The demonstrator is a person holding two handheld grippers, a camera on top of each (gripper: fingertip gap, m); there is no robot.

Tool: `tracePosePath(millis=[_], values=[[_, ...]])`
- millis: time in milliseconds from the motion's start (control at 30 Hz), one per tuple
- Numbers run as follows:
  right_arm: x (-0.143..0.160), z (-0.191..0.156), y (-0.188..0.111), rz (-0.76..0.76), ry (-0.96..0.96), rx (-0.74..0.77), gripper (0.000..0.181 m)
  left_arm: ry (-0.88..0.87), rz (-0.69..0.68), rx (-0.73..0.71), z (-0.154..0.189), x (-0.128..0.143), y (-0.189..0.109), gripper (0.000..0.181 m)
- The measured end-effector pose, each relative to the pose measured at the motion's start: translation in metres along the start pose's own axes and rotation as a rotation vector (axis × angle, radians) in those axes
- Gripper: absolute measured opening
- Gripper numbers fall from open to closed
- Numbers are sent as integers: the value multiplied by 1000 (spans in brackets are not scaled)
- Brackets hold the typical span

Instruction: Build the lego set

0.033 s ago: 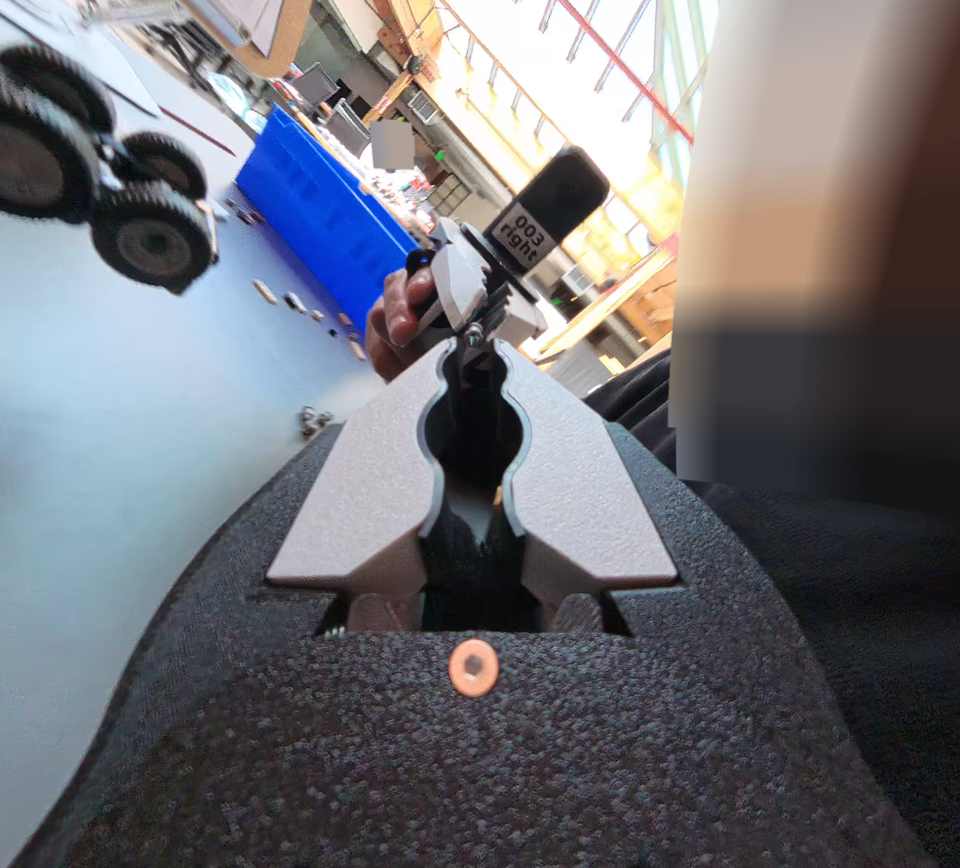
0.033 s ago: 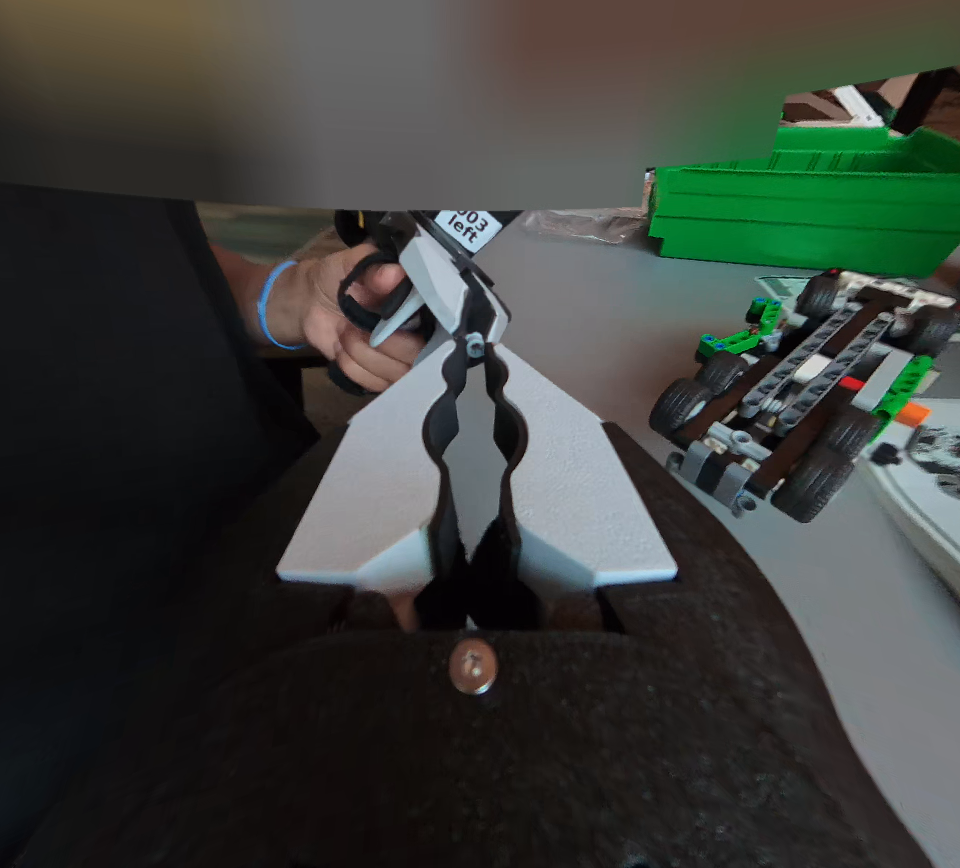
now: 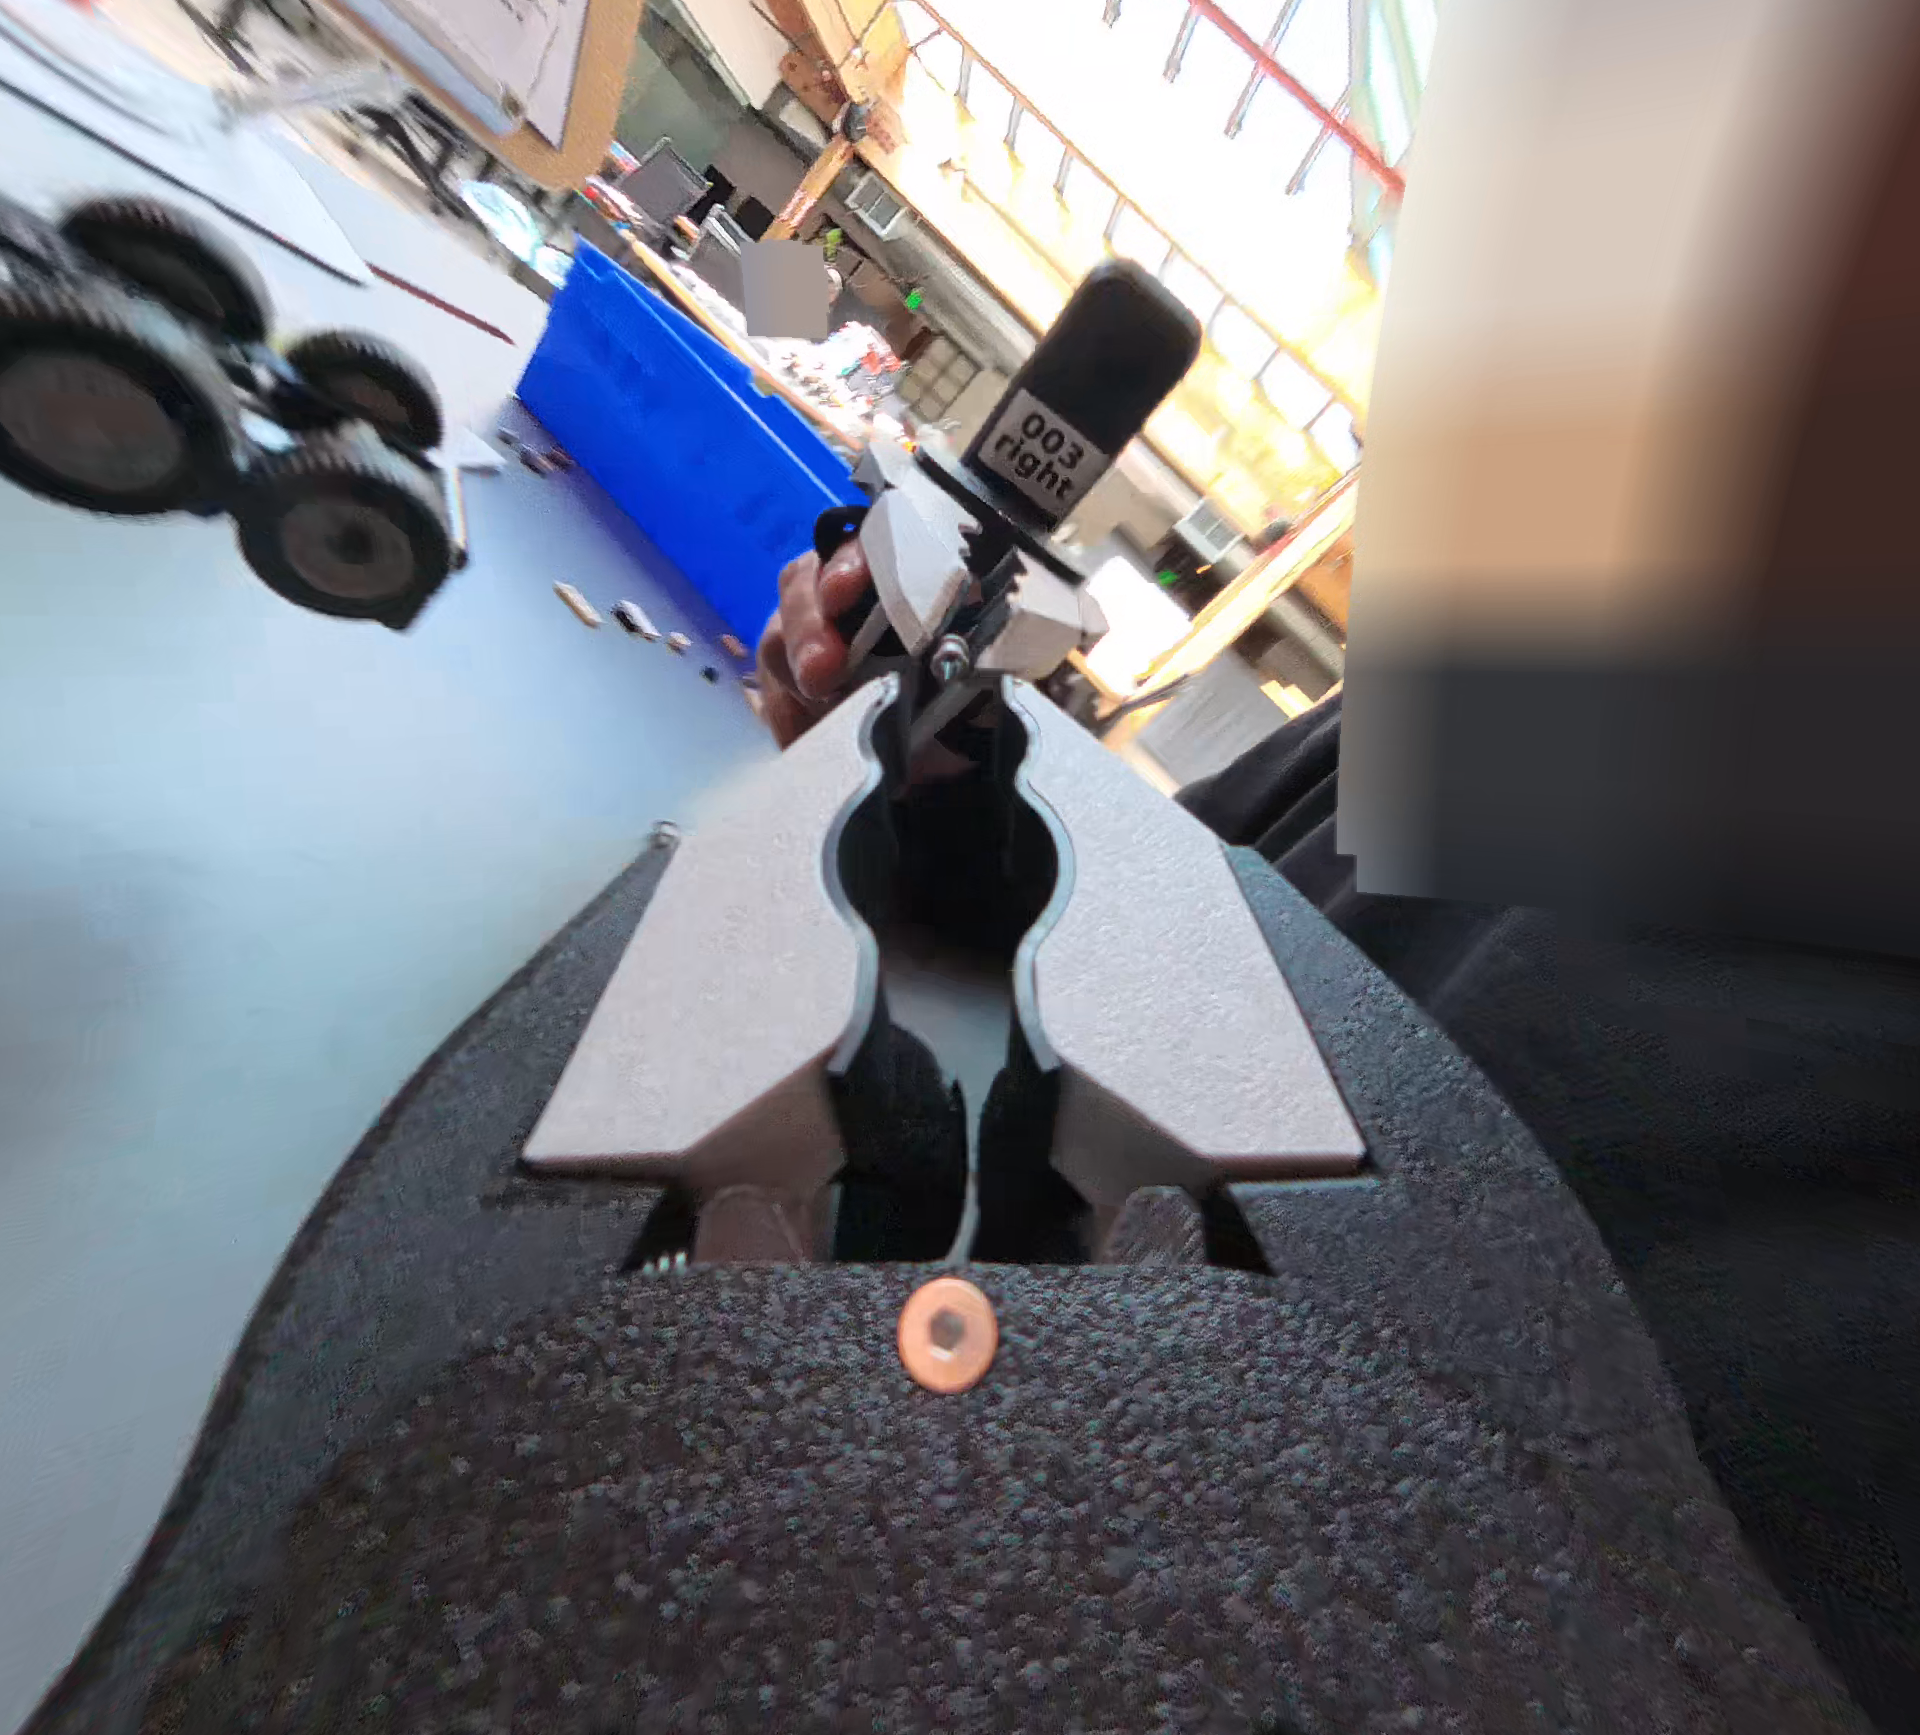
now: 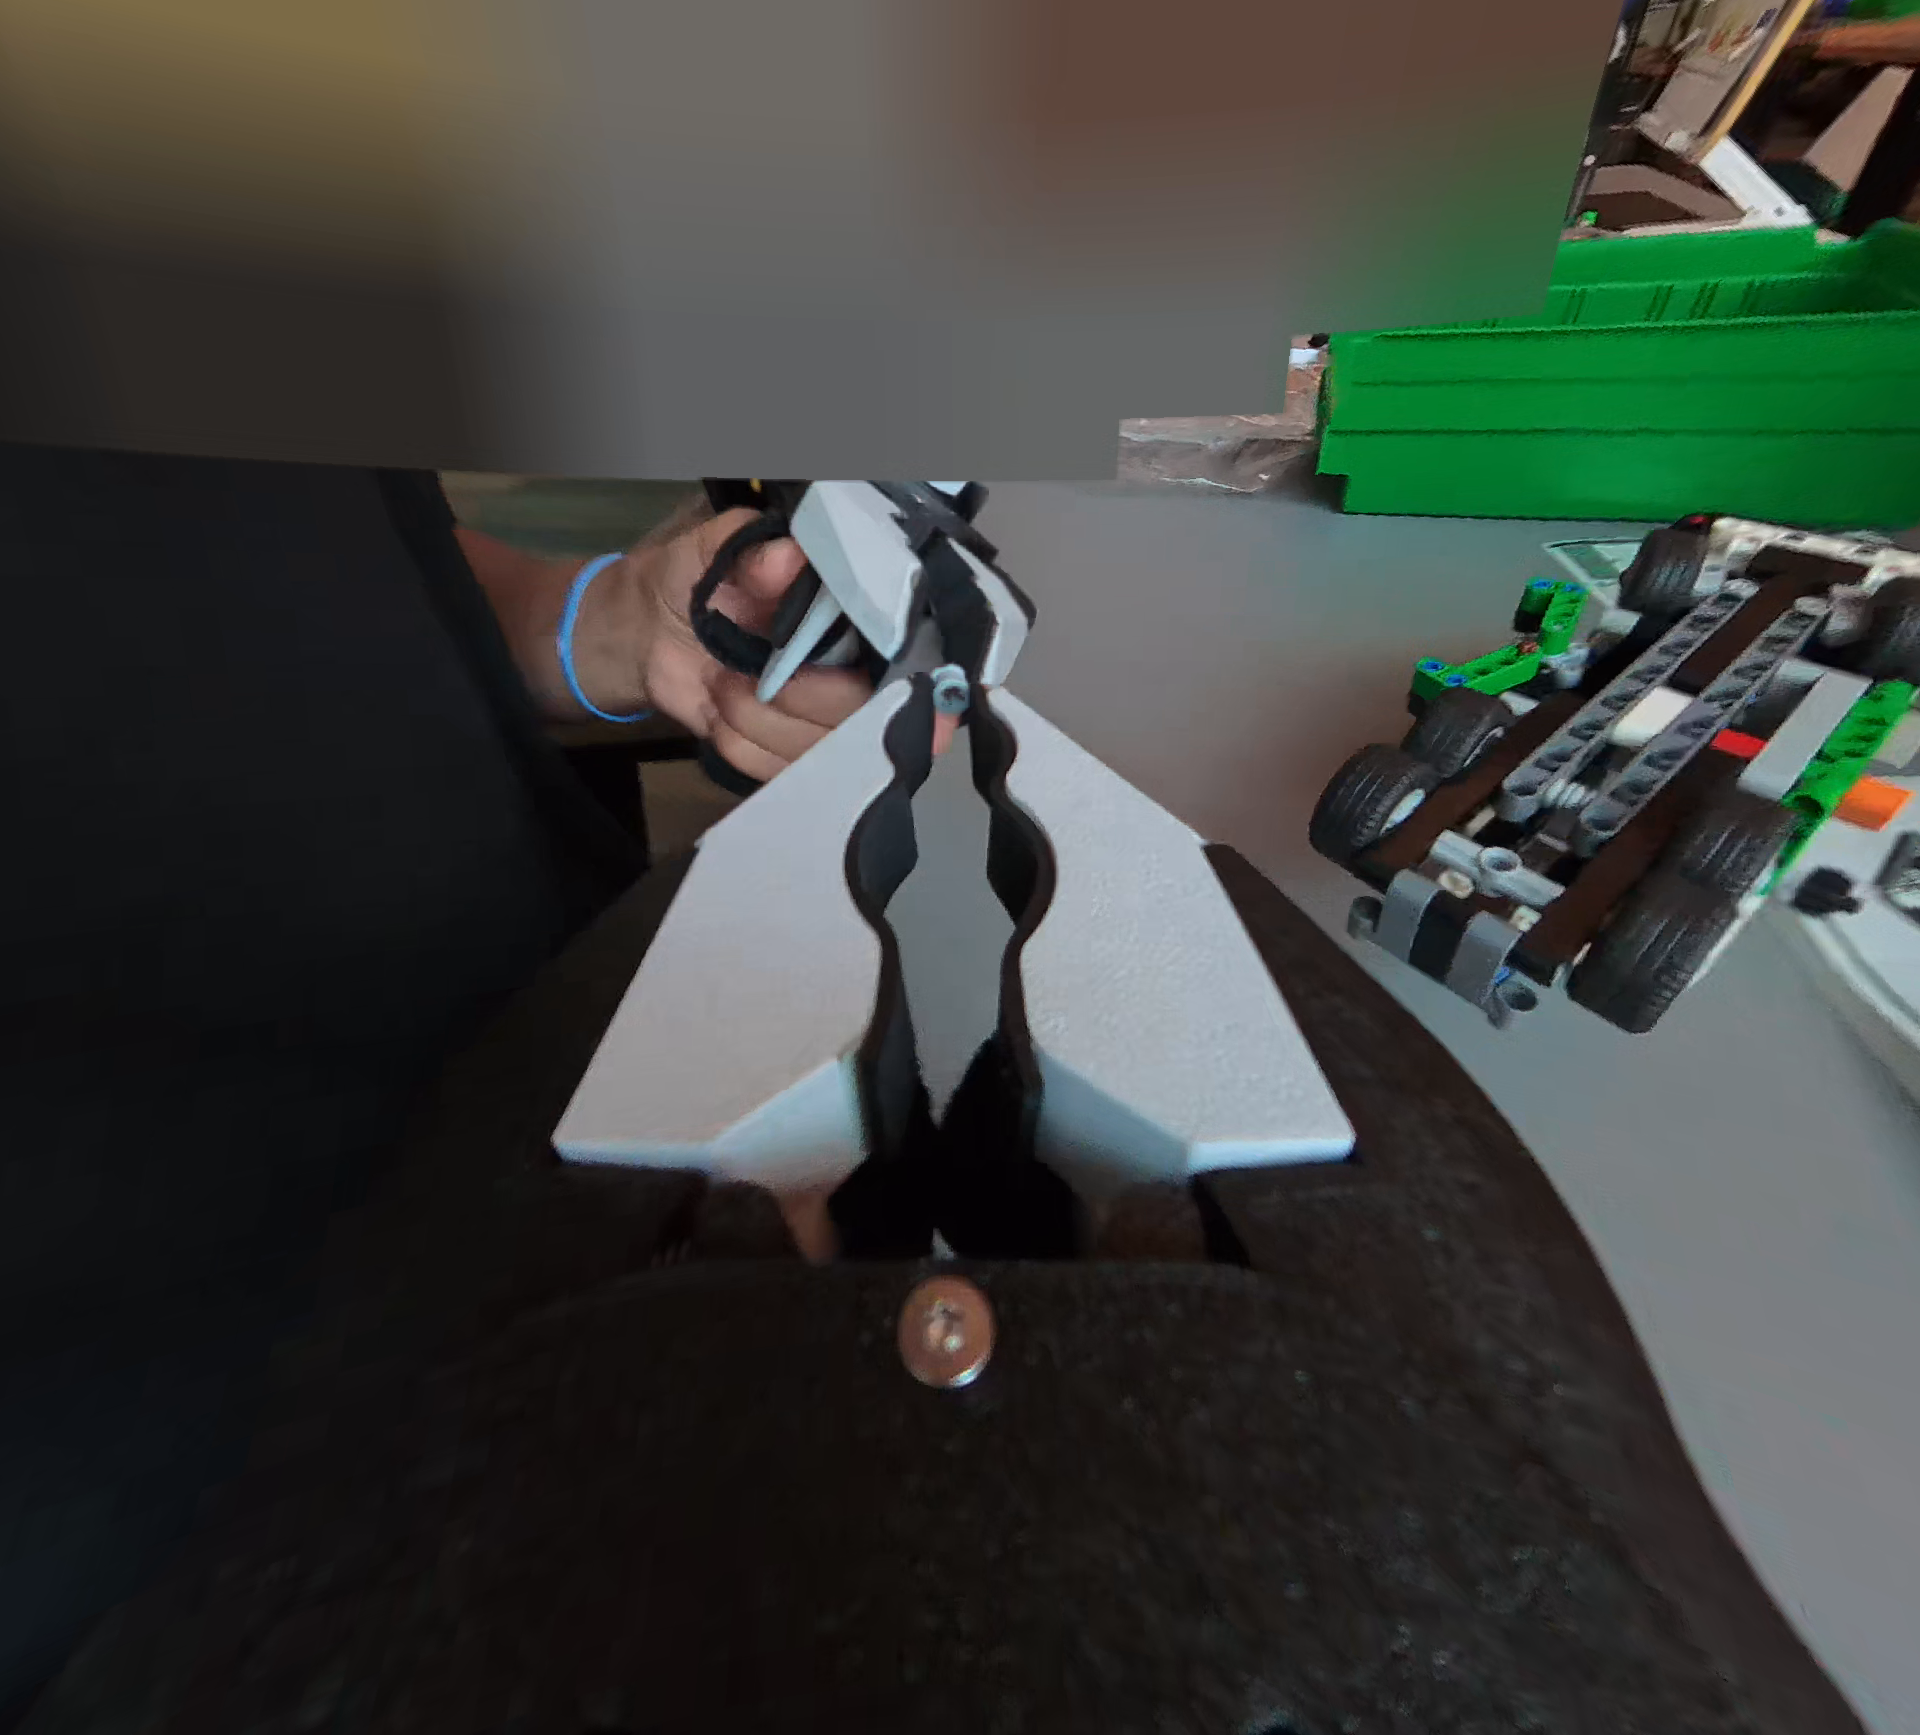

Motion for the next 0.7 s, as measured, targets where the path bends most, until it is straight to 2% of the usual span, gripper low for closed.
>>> tracePosePath(millis=[100, 200, 300, 400, 533, 700], values=[[3, 14, -5, 110, 222, -104, 5, 277, -68, -126, 8, -8, -5, 20], [4, 23, -8, 262, 470, -290, 5, 576, -131, -216, 23, -13, -2, 21], [6, 25, -5, 337, 580, -376, 5, 767, -123, -279, 35, -21, 3, 21], [7, 28, -2, 392, 670, -447, 5, 868, -117, -297, 42, -26, 9, 20], [12, 29, 2, 402, 738, -491, 5, 973, -186, -324, 43, -25, 17, 18], [14, 28, 5, 329, 703, -442, 5, 964, -190, -353, 37, -27, 18, 15]])
Point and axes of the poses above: each gripper's, where its closed fingertips meet, y out along the fingers, x out of its underside, z = x × y across the jaws, the point moved 9 cm from there along -y, back along the fingers, and after that the axes turned 3 degrees about -z, right-handed, at the moved point
